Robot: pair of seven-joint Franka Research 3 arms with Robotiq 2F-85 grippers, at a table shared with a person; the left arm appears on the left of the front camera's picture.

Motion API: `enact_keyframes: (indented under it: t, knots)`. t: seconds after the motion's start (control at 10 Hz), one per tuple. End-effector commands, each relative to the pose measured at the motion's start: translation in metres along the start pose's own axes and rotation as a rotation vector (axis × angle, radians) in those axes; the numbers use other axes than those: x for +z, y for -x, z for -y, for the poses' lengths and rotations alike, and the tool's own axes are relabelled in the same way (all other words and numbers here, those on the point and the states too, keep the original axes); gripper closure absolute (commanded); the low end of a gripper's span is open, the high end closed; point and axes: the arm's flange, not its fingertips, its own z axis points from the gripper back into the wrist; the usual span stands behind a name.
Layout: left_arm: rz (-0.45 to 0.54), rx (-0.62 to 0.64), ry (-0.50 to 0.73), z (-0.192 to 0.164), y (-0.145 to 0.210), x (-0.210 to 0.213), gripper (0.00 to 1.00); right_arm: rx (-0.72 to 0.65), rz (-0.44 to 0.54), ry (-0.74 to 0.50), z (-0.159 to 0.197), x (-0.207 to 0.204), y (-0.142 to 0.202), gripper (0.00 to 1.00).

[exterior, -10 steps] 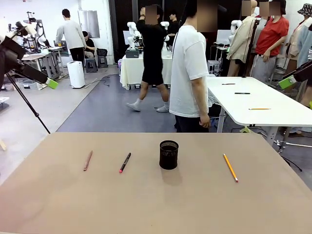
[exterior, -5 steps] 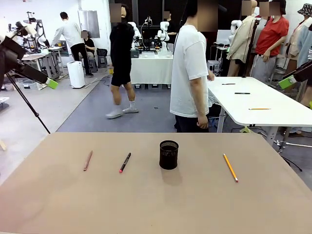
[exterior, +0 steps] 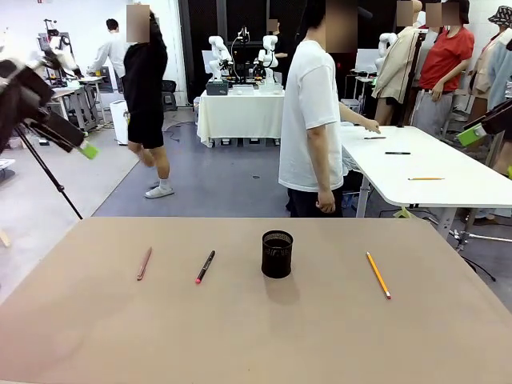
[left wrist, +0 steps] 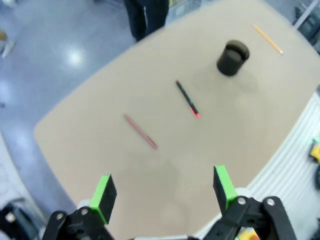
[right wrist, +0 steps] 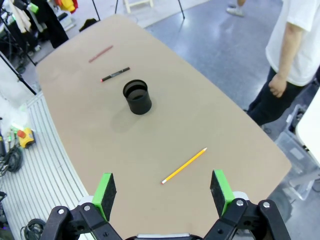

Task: Place the pens into the pen holder.
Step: Pick up a writing instrument from the table and place it into the Pen holder.

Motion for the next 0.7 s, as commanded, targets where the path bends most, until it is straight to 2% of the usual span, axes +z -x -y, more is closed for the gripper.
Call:
enact_keyframes:
  t: [0.0, 0.1, 0.2, 0.3, 0.4, 0.5, 0.6]
  knots:
    - [-0.204, 0.153, -0.106, 0.032, -0.036, -0.033, 0.00, 0.003, 0.002, -0.002, 0.000, 0.000, -0.001, 0.00]
    - [-0.227, 0.136, -0.117, 0.047, -0.043, -0.053, 0.00, 0.003, 0.002, -0.002, 0.000, 0.000, -0.001, 0.00]
    - [-0.311, 0.172, -0.161, 0.067, -0.049, -0.073, 0.00, 0.003, 0.002, -0.002, 0.000, 0.000, -0.001, 0.00]
    - [-0.358, 0.154, -0.233, 0.081, -0.050, -0.096, 0.00, 0.003, 0.002, -0.002, 0.000, 0.000, -0.001, 0.00]
    - [-0.372, 0.196, -0.260, 0.091, -0.052, -0.114, 0.00, 0.003, 0.002, -0.002, 0.000, 0.000, -0.001, 0.00]
    - [-0.364, 0.220, -0.211, 0.094, -0.050, -0.121, 0.00, 0.003, 0.002, -0.002, 0.000, 0.000, -0.001, 0.00]
    - [-0.322, 0.079, -0.127, 0.087, -0.048, -0.106, 0.00, 0.003, 0.002, -0.002, 0.000, 0.000, -0.001, 0.00]
